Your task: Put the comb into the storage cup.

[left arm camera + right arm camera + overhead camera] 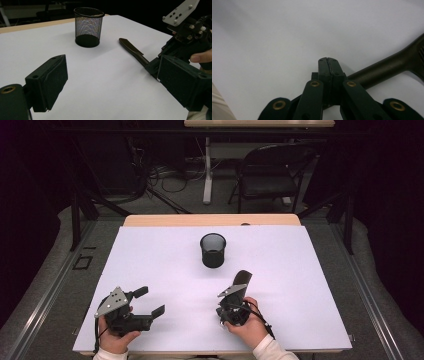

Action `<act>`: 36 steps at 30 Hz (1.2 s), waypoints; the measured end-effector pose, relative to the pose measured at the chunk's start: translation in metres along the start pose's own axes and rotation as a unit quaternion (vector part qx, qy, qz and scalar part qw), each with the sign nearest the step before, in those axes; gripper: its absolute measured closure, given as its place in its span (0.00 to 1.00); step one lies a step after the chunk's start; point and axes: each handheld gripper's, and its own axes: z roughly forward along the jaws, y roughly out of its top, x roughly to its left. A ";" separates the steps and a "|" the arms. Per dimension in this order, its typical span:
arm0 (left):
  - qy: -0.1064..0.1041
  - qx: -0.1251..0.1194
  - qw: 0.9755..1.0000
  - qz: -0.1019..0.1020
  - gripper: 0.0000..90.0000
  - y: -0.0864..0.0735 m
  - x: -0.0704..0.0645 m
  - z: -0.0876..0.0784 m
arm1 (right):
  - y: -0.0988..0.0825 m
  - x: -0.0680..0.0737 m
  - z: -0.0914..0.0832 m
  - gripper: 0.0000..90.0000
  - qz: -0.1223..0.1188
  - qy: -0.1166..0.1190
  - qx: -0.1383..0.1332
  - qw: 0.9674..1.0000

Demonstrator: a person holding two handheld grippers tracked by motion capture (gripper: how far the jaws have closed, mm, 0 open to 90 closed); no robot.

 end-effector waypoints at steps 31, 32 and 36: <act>0.000 0.003 1.000 0.001 0.11 0.000 -0.001 0.002 | -0.050 -0.045 -0.040 0.99 0.052 -0.036 0.002 0.998; 0.000 0.003 1.000 0.001 0.11 0.000 -0.001 0.002 | -0.050 -0.045 -0.040 0.99 0.052 -0.036 0.002 0.998; 0.000 0.004 1.000 0.002 0.11 0.000 -0.001 0.002 | -0.052 -0.052 -0.045 0.99 0.061 -0.038 -0.007 0.997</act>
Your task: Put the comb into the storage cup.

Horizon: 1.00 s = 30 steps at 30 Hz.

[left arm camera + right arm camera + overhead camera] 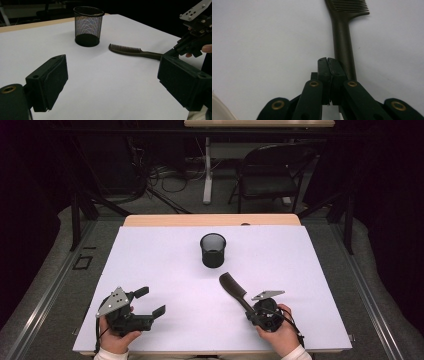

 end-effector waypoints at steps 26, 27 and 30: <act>-0.002 -0.002 1.000 0.000 0.12 -0.001 0.000 0.000 | 0.001 -0.011 -0.004 0.96 0.013 -0.001 -0.014 1.000; -0.002 -0.002 1.000 0.000 0.12 -0.001 0.000 0.001 | 0.001 -0.011 -0.004 0.95 0.012 0.000 -0.015 1.000; -0.002 -0.003 1.000 -0.001 0.12 -0.001 0.000 0.001 | 0.002 -0.010 -0.006 0.92 0.009 0.006 -0.021 1.000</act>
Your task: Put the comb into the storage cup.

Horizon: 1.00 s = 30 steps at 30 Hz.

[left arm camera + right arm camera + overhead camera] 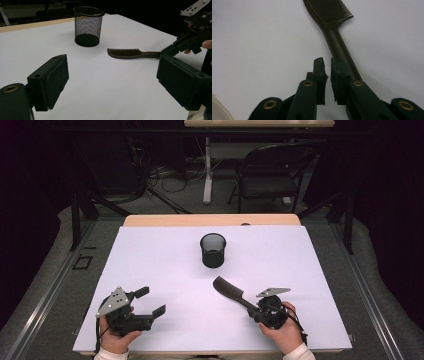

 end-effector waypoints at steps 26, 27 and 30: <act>0.005 0.001 1.000 -0.001 0.13 0.000 0.001 0.000 | 0.019 -0.002 -0.020 0.50 -0.051 0.017 -0.054 0.997; 0.005 0.001 1.000 -0.001 0.13 0.000 0.000 0.000 | 0.020 -0.003 -0.021 0.49 -0.055 0.017 -0.058 0.997; 0.005 0.001 1.000 -0.001 0.13 0.000 0.000 0.000 | 0.024 -0.005 -0.023 0.46 -0.063 0.018 -0.063 0.996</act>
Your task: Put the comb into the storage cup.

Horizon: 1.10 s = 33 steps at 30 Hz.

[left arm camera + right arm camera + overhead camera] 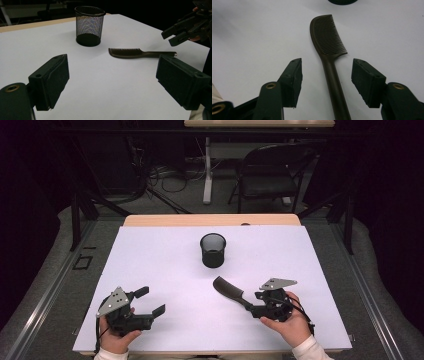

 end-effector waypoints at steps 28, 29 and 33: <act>-0.001 0.004 1.000 0.001 0.13 0.000 0.000 0.001 | 0.023 -0.013 0.003 0.08 -0.075 -0.026 0.062 0.995; -0.001 0.004 1.000 0.001 0.13 0.000 0.000 0.001 | 0.023 -0.013 0.003 0.08 -0.075 -0.026 0.062 0.995; -0.002 0.005 1.000 0.001 0.13 0.000 0.000 0.001 | 0.026 -0.011 0.006 0.08 -0.086 -0.029 0.079 0.993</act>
